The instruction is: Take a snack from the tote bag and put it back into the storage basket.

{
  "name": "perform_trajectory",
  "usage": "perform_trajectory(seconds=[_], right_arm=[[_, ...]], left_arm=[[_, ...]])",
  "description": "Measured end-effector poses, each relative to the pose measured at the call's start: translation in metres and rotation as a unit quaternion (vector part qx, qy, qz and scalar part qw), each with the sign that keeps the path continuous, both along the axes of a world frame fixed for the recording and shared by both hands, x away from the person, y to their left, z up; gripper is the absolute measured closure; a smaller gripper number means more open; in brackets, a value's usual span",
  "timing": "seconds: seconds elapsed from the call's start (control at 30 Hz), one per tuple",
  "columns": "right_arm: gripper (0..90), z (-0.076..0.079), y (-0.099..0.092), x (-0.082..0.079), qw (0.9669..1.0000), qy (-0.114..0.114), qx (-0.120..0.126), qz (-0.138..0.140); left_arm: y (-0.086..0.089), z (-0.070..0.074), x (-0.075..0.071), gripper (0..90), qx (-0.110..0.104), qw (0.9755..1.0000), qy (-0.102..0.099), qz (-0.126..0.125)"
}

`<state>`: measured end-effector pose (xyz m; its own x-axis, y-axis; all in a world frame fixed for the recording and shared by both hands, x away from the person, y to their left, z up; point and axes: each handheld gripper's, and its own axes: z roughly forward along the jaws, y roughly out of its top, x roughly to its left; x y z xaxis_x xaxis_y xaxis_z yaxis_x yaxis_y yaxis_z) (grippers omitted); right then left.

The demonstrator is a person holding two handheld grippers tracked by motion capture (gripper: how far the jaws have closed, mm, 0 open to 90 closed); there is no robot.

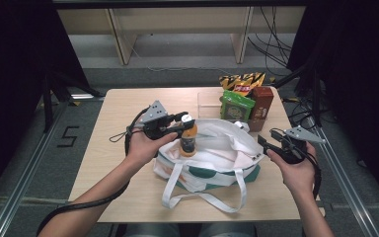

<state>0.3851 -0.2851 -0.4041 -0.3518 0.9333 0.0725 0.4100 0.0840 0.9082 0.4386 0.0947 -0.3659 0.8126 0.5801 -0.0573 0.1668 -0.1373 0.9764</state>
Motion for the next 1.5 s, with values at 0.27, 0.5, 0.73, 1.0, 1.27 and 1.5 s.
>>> perform_trajectory(seconds=[0.27, 0.5, 0.73, 1.0, 1.27, 1.5], right_arm=[[44.5, 0.000, -0.001, 0.000, 1.0000, -0.005, -0.007, 0.001], [44.5, 0.000, 0.000, -0.001, 1.0000, 0.001, 0.002, -0.005], [44.5, -0.001, 0.001, -0.001, 0.9999, 0.006, 0.011, -0.006], [44.5, -0.002, -0.001, 0.000, 1.0000, 0.007, 0.006, -0.003], [44.5, -0.002, -0.002, 0.001, 1.0000, -0.002, -0.004, -0.001], [44.5, -0.001, -0.003, -0.001, 1.0000, 0.006, 0.004, 0.000]], left_arm=[[-0.003, 0.009, 0.003, 59.0, -0.004, 1.0000, -0.008, -0.001], [-0.008, 0.018, 0.004, 59.0, -0.004, 0.9998, -0.017, -0.005], [-0.010, 0.027, 0.006, 59.0, -0.010, 0.9996, -0.024, -0.007], [-0.012, 0.038, 0.009, 59.1, -0.013, 0.9993, -0.033, -0.005], [-0.016, 0.048, 0.014, 59.1, -0.021, 0.9989, -0.042, -0.005], [-0.019, 0.056, 0.017, 59.1, -0.029, 0.9985, -0.047, -0.005]])
